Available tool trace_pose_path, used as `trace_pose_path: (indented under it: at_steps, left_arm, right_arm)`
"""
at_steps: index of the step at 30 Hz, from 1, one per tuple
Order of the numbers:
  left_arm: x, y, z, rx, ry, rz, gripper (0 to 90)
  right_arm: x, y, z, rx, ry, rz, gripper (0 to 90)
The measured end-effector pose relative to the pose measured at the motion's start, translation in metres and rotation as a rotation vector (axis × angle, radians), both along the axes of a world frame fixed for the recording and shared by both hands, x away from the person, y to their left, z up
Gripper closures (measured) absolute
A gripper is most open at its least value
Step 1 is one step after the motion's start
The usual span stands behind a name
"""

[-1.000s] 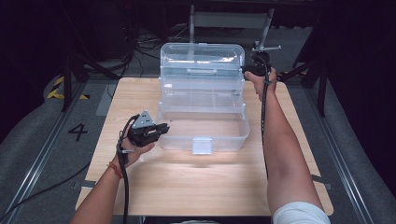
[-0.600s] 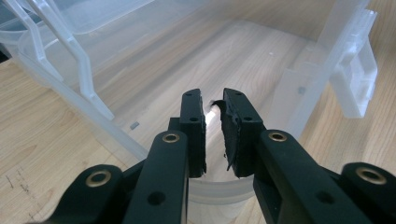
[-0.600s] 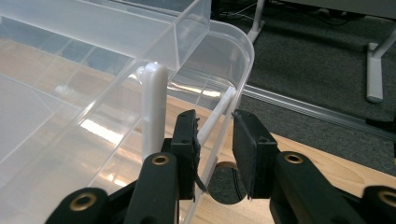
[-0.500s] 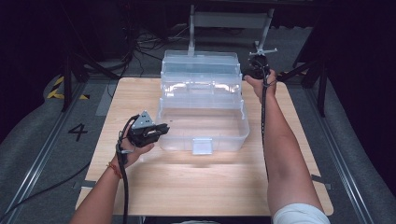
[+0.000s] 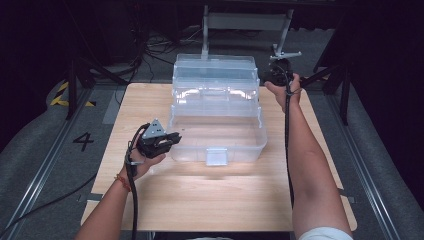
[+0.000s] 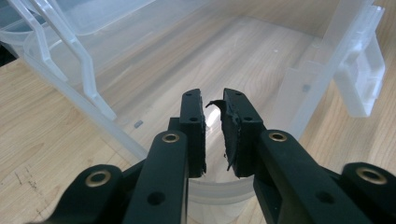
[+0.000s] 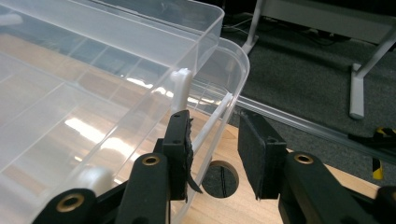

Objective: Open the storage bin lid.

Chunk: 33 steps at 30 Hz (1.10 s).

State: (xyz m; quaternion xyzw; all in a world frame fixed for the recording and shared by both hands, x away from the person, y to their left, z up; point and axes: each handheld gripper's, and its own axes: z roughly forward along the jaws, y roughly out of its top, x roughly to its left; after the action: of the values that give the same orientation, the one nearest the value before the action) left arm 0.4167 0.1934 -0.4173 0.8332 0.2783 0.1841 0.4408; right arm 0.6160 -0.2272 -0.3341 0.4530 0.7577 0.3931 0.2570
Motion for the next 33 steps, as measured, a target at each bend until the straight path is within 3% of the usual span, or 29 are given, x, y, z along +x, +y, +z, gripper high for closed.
trace_pose_path:
  at_steps: [11, 14, 17, 24, 33]
  left_arm:
    - [-0.003, -0.001, 0.005, 0.013, -0.014, 0.015, 78.0]
    - [-0.007, 0.004, 0.01, 0.0, -0.02, -0.005, 75.1]
    - [-0.012, 0.01, 0.012, 0.021, -0.034, 0.009, 74.0]
    - [-0.022, 0.026, 0.02, 0.005, -0.054, 0.017, 70.6]
    - [-0.035, 0.045, 0.014, 0.105, -0.039, 0.034, 61.7]
  right_arm:
    - [-0.029, -0.014, 0.007, 0.0, -0.039, 0.021, 61.4]
    - [-0.038, -0.019, 0.008, -0.009, -0.048, 0.031, 60.1]
    - [-0.048, -0.024, 0.009, -0.007, -0.059, 0.041, 58.8]
    - [-0.071, -0.035, 0.007, -0.015, -0.069, 0.07, 53.4]
    - [-0.118, -0.05, -0.01, -0.056, -0.099, 0.117, 46.7]
